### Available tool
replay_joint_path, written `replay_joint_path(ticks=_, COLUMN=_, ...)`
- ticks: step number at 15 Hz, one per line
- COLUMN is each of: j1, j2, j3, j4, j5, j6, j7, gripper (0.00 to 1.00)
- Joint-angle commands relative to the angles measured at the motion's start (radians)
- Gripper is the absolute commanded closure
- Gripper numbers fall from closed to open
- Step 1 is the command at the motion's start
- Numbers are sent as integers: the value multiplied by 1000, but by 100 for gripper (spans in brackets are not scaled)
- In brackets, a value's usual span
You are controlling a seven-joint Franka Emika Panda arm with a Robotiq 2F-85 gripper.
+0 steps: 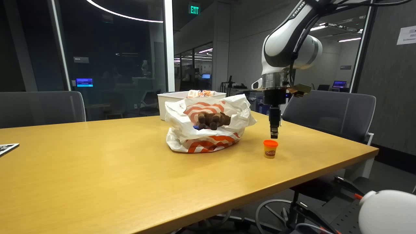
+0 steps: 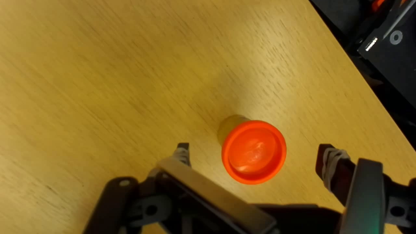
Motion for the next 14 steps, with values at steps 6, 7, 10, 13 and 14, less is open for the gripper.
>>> replay_joint_path(ticks=6, j1=35, j2=79, j3=-2, j4=-9, j5=89, j6=85, j7=-101, gripper=0)
replay_joint_path(ticks=7, j1=33, j2=88, j3=-1, j4=-8, j5=94, j6=89, j7=-106, gripper=0)
replay_joint_path(ticks=10, j1=26, j2=108, j3=4, j4=-10, j5=94, j6=111, j7=-104, gripper=25)
replay_joint_path(ticks=13, j1=23, j2=114, j3=8, j4=-13, j5=88, j6=122, j7=-100, gripper=42)
replay_joint_path(ticks=14, j1=23, j2=115, j3=9, j4=-14, j5=88, j6=122, j7=-101, gripper=51)
